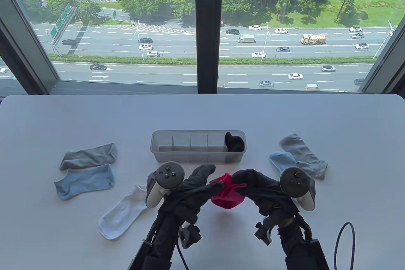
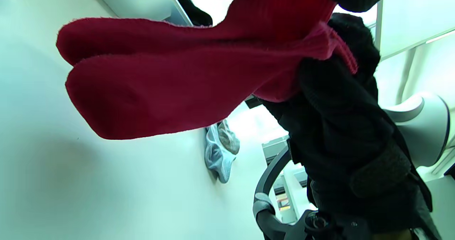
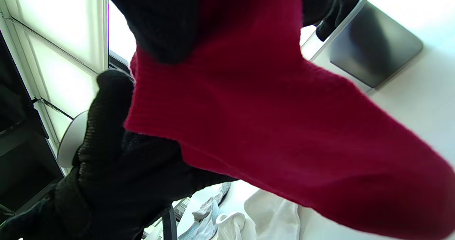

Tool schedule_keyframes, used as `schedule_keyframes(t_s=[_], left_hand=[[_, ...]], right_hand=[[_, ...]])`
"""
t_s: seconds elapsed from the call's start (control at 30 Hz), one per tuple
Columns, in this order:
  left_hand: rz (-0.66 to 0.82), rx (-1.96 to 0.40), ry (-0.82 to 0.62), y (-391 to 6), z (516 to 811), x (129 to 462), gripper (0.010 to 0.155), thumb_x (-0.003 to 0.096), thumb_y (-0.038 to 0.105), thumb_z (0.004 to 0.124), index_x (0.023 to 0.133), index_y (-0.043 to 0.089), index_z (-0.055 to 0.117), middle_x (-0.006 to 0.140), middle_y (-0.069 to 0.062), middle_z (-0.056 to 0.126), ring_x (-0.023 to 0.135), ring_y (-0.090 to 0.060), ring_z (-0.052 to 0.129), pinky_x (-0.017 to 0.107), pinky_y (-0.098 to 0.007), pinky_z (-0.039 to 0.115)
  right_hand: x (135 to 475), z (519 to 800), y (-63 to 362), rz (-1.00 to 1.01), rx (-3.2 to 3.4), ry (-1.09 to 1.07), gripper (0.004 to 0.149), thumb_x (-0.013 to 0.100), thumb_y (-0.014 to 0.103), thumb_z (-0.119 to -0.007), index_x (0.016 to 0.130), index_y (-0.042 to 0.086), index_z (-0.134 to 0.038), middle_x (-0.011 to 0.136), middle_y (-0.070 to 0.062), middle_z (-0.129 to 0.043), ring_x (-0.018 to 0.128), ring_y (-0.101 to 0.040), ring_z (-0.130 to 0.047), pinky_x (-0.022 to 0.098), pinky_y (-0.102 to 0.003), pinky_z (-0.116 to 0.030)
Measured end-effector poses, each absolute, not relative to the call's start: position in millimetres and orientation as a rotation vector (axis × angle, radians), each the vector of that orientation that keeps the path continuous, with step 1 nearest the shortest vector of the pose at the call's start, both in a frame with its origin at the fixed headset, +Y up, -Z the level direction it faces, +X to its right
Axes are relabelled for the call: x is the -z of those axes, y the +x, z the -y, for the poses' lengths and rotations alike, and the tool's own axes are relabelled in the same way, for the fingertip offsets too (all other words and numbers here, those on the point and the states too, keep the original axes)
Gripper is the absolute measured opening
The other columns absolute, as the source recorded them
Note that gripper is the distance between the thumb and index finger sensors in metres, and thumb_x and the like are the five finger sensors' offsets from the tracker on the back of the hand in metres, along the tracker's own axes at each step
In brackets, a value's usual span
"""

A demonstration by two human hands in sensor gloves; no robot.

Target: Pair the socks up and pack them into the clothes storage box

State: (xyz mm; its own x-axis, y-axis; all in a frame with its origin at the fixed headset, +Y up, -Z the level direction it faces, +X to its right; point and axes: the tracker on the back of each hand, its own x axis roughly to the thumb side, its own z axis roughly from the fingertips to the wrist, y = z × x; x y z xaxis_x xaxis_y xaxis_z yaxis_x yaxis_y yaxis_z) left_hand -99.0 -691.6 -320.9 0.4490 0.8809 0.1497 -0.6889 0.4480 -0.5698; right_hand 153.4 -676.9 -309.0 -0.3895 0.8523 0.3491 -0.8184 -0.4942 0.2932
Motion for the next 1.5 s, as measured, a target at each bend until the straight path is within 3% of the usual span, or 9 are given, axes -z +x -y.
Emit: schedule_keyframes(t_s=[0.17,0.43,0.67,0.87,1.03,1.17,1.3,1.4,1.5], left_hand=[[0.350,-1.082,-0.181,-101.6,684.0,318.2,0.041,0.0591,0.023,0.069,0.099,0.016,0.063,0.089,-0.015,0.091,0.078,-0.038,0.096,0.069,-0.061,0.069],[0.324,-0.999,-0.076,-99.9,680.1,314.7,0.041,0.0585,0.024,0.069,0.099,0.018,0.070,0.096,-0.018,0.087,0.086,-0.043,0.090,0.069,-0.064,0.067],[0.462,-1.001,-0.103,-88.0,676.4,311.6,0.041,0.0579,0.025,0.070,0.098,0.018,0.069,0.087,-0.013,0.095,0.076,-0.034,0.100,0.066,-0.059,0.074],[0.560,-1.045,-0.241,-87.1,677.9,313.0,0.044,0.0609,0.029,0.063,0.103,0.017,0.067,0.100,-0.016,0.085,0.087,-0.042,0.088,0.070,-0.066,0.065],[0.578,-1.118,-0.353,-87.9,681.7,311.8,0.076,0.0554,0.060,0.064,0.109,0.006,0.062,0.108,-0.029,0.071,0.094,-0.054,0.073,0.071,-0.073,0.053],[0.443,-0.834,-0.179,-82.1,674.3,307.7,0.046,0.0588,0.029,0.069,0.102,0.015,0.065,0.101,-0.019,0.081,0.089,-0.044,0.085,0.071,-0.067,0.062],[0.425,-0.806,-0.147,-82.7,672.4,305.9,0.045,0.0614,0.022,0.061,0.106,0.017,0.060,0.098,-0.021,0.083,0.087,-0.045,0.087,0.071,-0.065,0.063],[0.444,-0.760,-0.187,-80.9,674.5,305.9,0.046,0.0621,0.023,0.058,0.107,0.017,0.059,0.102,-0.023,0.079,0.090,-0.047,0.083,0.072,-0.067,0.060],[0.435,-0.773,-0.142,-84.2,672.0,306.3,0.044,0.0616,0.027,0.062,0.104,0.017,0.067,0.107,-0.021,0.075,0.095,-0.048,0.077,0.073,-0.069,0.057]], right_hand=[[308.3,680.4,161.7,0.049,-2.101,0.391,0.040,0.053,0.025,-0.083,0.091,0.030,-0.069,0.094,-0.006,-0.085,0.085,-0.028,-0.085,0.073,-0.060,-0.061],[306.2,667.4,157.7,-0.152,-2.049,0.607,0.041,0.054,0.029,-0.084,0.093,0.026,-0.072,0.117,-0.031,-0.044,0.104,-0.057,-0.033,0.072,-0.072,-0.041],[303.8,670.6,148.2,-0.015,-2.053,0.510,0.042,0.055,0.031,-0.082,0.094,0.029,-0.068,0.116,-0.030,-0.052,0.103,-0.058,-0.047,0.072,-0.071,-0.047],[301.7,669.4,149.3,0.079,-2.082,0.458,0.045,0.056,0.032,-0.080,0.096,0.030,-0.061,0.086,-0.008,-0.086,0.075,-0.027,-0.088,0.072,-0.060,-0.062],[299.8,670.9,143.9,0.113,-2.204,0.458,0.046,0.055,0.038,-0.079,0.096,0.029,-0.061,0.078,-0.007,-0.087,0.066,-0.022,-0.088,0.071,-0.058,-0.064],[300.1,672.1,141.3,0.091,-2.244,0.467,0.066,0.053,0.040,-0.078,0.109,0.022,-0.048,0.080,-0.006,-0.087,0.068,-0.023,-0.090,0.069,-0.057,-0.066],[307.1,679.6,143.8,-0.333,-2.255,0.631,0.097,0.055,0.037,-0.081,0.112,0.011,-0.006,0.120,-0.028,-0.021,0.104,-0.059,-0.028,0.072,-0.074,-0.038],[309.4,686.5,151.4,-0.057,-2.323,0.435,0.050,0.056,0.035,-0.077,0.102,0.020,-0.064,0.117,-0.025,-0.053,0.101,-0.059,-0.050,0.070,-0.071,-0.050],[309.1,683.0,161.8,-0.023,-2.104,0.418,0.042,0.056,0.033,-0.078,0.095,0.018,-0.074,0.094,-0.016,-0.088,0.087,-0.042,-0.083,0.068,-0.063,-0.063]])
